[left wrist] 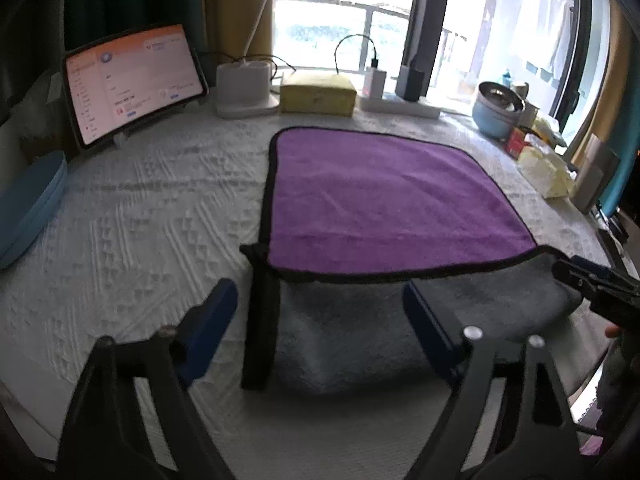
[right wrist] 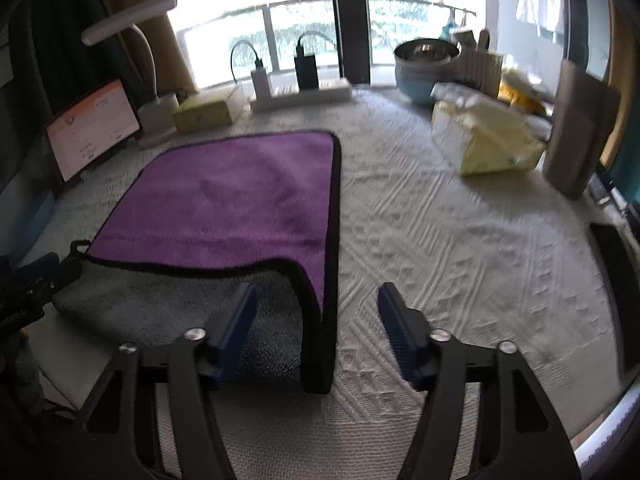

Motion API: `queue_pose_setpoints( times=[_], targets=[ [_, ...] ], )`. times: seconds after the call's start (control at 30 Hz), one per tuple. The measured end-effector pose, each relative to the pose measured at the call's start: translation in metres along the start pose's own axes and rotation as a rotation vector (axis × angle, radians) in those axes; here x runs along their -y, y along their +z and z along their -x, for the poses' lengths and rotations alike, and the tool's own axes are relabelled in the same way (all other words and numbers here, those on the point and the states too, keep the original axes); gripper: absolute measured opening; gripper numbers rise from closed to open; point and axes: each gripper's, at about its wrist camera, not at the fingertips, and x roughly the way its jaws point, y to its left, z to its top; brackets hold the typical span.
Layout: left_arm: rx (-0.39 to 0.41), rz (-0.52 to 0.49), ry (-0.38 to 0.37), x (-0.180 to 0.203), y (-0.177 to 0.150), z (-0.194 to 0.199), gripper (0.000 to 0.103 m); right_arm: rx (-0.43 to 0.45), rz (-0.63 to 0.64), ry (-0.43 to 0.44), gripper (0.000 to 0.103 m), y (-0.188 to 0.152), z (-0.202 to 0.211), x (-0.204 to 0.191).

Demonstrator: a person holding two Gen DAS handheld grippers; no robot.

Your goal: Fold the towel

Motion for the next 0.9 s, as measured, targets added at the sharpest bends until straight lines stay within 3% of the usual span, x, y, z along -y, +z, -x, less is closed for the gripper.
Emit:
queue_pose_setpoints(
  times=[0.13,0.37,0.53,0.7,0.8,0.9],
  targets=[
    [-0.033,0.0,0.003,-0.003,-0.003,-0.007,0.069,-0.017,0.018,0.015,0.051,-0.005,-0.006,-0.003],
    [-0.047,-0.013,0.027,-0.004,-0.009,-0.009,0.051,-0.027,0.038,0.022,0.05,-0.009,-0.01,-0.008],
    [-0.046,-0.025,0.022,-0.004,-0.011,-0.009,0.035,-0.024,0.058,0.025,0.035,-0.009,-0.01,-0.011],
    [-0.035,-0.02,0.008,-0.004,-0.012,-0.005,0.01,-0.008,0.08,0.025,0.022,-0.011,-0.007,-0.014],
    [-0.025,-0.016,0.003,-0.004,-0.013,-0.001,0.006,-0.001,0.083,0.033,0.009,-0.012,-0.005,-0.013],
    [-0.006,-0.017,-0.001,-0.005,-0.012,0.006,0.005,0.012,0.089,0.028,0.009,-0.013,-0.002,-0.015]
  ],
)
